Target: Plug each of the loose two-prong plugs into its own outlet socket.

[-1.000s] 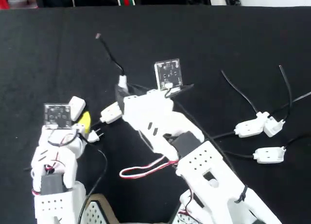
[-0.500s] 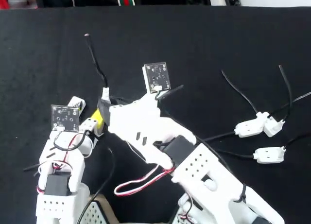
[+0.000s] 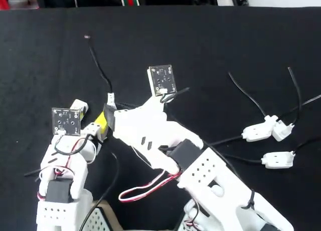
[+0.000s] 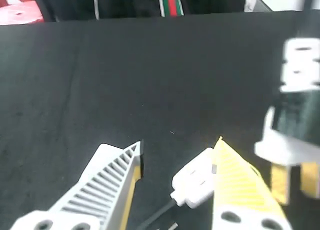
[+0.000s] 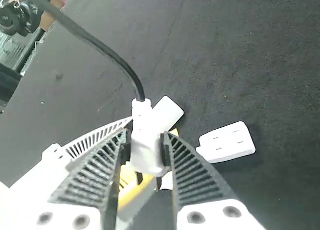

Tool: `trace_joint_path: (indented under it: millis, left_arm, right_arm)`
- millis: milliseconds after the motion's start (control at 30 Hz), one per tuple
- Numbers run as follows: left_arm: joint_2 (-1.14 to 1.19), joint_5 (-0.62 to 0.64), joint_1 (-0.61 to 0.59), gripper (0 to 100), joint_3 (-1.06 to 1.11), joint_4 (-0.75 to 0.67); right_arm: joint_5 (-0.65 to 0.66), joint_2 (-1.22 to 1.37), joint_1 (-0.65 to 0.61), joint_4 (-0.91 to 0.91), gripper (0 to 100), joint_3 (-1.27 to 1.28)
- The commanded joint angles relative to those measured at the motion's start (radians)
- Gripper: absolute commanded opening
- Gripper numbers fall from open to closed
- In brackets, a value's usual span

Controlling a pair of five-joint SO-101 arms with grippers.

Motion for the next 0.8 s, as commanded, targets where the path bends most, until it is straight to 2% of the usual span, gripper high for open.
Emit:
trace_joint_path:
  millis: [0,300,433,767]
  left_arm:
    - [-0.008,0.006,0.041,24,-0.067,0.032]
    - [-0.008,0.005,0.038,24,-0.074,0.020]
    - [-0.008,0.012,-0.015,24,-0.073,-0.026]
    - [-0.008,0.012,-0.065,23,-0.091,-0.031]
  right_arm:
    - [-0.041,-0.022,-0.005,-0.038,1.1,-0.054]
    - [-0.084,-0.021,-0.014,-0.035,1.1,-0.021]
    - [-0.091,-0.021,-0.048,-0.034,1.1,0.012]
    - [-0.081,-0.022,-0.052,0.029,1.1,0.012]
